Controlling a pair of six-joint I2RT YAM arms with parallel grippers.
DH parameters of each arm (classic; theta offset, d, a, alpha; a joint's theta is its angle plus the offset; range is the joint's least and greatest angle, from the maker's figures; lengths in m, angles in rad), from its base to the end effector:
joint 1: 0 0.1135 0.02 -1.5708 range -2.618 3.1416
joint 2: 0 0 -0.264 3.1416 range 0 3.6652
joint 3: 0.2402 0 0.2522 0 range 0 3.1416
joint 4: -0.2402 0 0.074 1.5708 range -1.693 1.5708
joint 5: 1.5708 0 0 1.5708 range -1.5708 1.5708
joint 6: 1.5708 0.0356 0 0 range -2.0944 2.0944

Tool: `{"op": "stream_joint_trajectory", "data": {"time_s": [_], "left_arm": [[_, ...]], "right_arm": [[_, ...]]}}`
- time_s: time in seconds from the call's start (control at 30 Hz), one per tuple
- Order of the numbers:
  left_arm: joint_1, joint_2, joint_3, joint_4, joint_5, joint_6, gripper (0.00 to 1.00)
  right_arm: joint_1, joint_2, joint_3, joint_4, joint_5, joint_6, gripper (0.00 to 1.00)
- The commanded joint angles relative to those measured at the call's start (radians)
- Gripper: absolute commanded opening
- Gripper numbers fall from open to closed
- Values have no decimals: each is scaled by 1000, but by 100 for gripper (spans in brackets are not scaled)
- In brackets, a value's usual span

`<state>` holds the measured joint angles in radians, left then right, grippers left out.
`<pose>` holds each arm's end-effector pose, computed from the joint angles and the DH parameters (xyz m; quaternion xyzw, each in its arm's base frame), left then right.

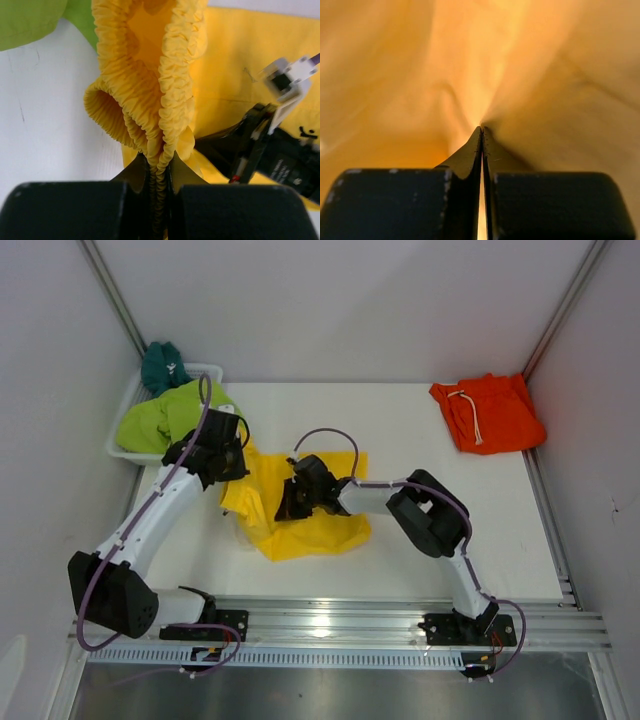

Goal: Fold and stack the shorts
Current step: Fold the shorts

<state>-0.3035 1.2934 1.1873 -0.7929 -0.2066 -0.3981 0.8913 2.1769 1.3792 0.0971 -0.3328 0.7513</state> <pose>0.2554 -0.0723 0.3159 -0.0783 0.9364 -0.0212 0.3413 0.2842 0.3703 0.1276 -0.1322 0.8872 0.4066 0.1732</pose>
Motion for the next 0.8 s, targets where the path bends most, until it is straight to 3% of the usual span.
{"op": "stream_joint_trajectory", "data": {"time_s": [0.0, 0.3, 0.53, 0.77], "left_arm": [[-29, 7, 57, -29, -47, 28, 0], [-75, 7, 120, -80, -119, 47, 0], [-88, 7, 147, -98, -131, 50, 0], [-121, 29, 166, -101, -154, 47, 0]], "right_arm": [[-46, -84, 26, -37, 14, -7, 1], [-112, -161, 35, -68, -58, -16, 5], [-239, -354, -60, -255, -3, -165, 6], [-388, -551, -274, -370, 60, -274, 8]]}}
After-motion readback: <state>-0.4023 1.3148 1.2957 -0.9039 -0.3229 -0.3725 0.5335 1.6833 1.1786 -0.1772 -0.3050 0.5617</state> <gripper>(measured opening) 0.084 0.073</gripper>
